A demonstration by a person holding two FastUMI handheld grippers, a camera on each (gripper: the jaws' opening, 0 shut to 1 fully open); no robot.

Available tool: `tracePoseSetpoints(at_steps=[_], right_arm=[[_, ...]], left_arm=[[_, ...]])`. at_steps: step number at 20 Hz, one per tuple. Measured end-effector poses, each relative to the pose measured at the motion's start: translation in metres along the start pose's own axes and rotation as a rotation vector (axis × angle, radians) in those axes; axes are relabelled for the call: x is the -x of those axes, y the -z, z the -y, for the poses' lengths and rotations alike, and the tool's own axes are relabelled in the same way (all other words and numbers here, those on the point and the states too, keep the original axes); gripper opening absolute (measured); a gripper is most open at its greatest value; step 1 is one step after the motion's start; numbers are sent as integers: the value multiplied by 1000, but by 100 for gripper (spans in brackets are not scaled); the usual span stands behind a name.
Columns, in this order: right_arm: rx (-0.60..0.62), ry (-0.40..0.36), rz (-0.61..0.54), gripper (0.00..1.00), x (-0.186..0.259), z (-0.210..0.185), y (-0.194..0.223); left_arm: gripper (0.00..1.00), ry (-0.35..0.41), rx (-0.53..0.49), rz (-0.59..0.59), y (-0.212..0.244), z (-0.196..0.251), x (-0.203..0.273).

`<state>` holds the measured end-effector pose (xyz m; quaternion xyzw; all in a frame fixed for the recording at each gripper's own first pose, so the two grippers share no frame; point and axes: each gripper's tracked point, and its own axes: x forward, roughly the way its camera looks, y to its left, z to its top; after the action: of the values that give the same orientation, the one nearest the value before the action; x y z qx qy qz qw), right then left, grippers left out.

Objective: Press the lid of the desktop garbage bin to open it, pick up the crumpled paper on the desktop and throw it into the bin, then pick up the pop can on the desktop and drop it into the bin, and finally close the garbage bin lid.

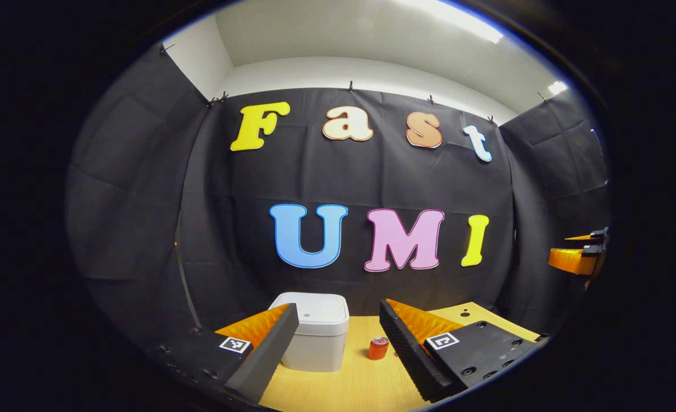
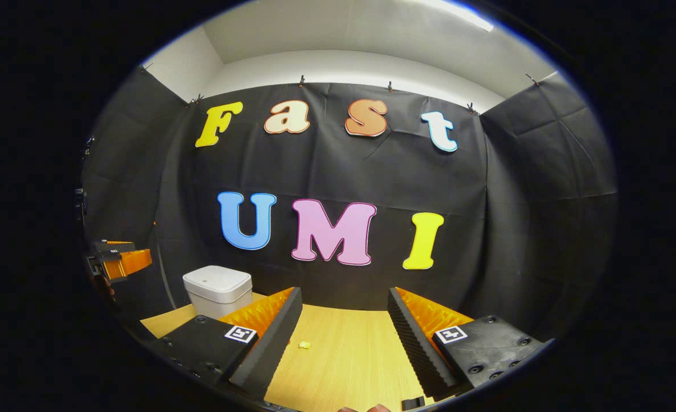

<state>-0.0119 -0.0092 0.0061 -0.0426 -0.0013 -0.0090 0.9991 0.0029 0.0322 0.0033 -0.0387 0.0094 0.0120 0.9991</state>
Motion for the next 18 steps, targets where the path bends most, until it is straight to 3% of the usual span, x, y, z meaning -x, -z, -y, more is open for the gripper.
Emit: tracePoseSetpoints(at_steps=[10,18], right_arm=[[23,23,20,97,9,-4,-17],[83,30,52,96,10,-15,-38]], left_arm=[[95,60,-15,-3,-7,-16,-30],[95,98,-24,-57,7,-41,-89]])
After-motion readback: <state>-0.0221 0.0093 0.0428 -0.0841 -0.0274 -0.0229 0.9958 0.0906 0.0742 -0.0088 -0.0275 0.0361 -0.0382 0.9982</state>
